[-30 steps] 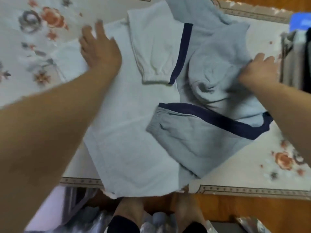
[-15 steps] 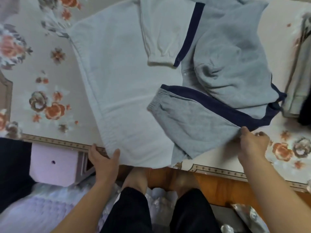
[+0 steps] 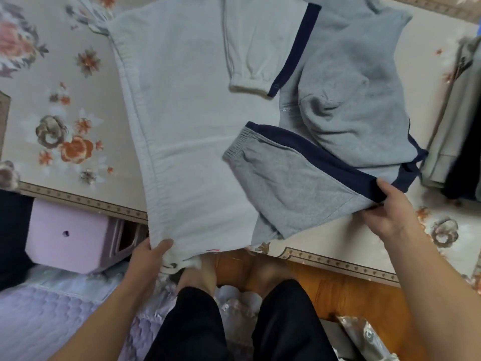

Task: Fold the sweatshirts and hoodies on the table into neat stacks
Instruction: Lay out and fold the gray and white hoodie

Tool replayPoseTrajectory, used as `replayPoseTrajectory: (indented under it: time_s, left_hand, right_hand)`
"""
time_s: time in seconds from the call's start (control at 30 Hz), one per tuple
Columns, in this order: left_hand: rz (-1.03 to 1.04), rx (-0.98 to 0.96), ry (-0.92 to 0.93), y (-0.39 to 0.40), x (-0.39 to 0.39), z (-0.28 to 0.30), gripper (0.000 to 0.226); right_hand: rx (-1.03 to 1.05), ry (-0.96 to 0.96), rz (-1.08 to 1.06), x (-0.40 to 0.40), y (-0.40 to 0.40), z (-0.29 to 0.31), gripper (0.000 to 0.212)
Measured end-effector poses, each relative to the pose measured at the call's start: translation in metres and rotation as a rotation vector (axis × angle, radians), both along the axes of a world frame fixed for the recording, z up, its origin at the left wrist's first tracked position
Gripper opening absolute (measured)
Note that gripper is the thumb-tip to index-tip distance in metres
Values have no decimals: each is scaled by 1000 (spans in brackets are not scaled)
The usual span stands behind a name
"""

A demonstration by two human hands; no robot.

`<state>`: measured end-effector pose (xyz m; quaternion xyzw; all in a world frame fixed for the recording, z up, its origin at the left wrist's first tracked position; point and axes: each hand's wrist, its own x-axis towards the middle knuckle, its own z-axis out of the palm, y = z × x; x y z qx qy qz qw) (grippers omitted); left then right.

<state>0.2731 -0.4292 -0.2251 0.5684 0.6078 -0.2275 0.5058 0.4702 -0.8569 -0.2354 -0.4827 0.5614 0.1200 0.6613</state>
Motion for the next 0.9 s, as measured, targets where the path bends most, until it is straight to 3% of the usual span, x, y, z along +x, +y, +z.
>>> replayPoseTrajectory:
  time_s: [0.07, 0.17, 0.27, 0.37, 0.47, 0.57, 0.73, 0.8, 0.9]
  left_hand:
    - [-126, 171, -49, 14, 9, 13, 7]
    - [-196, 455, -66, 57, 33, 17, 22]
    - [-19, 534, -114, 101, 48, 16, 36]
    - [96, 438, -118, 115, 36, 11, 36]
    - [233, 53, -14, 94, -2, -6, 33]
    - [169, -208, 103, 63, -20, -10, 31]
    - [97, -520, 56, 53, 7, 2, 38]
    - [62, -402, 52, 56, 24, -1, 37]
    - [52, -39, 34, 55, 56, -9, 38]
  right_hand:
    - [-15, 18, 30, 2, -4, -1, 33]
    - [-30, 88, 124, -12, 7, -5, 28]
    - [49, 203, 147, -50, 36, -12, 20]
    - [6, 227, 87, -84, 56, -17, 25]
    - [-157, 171, -49, -89, 46, -12, 34]
    - [-280, 127, -86, -77, 22, -8, 39]
    - [-177, 157, 33, -58, 23, 2, 45]
    - [-216, 164, 51, -56, 31, 4, 43]
    - [-276, 174, 62, -56, 34, -1, 49]
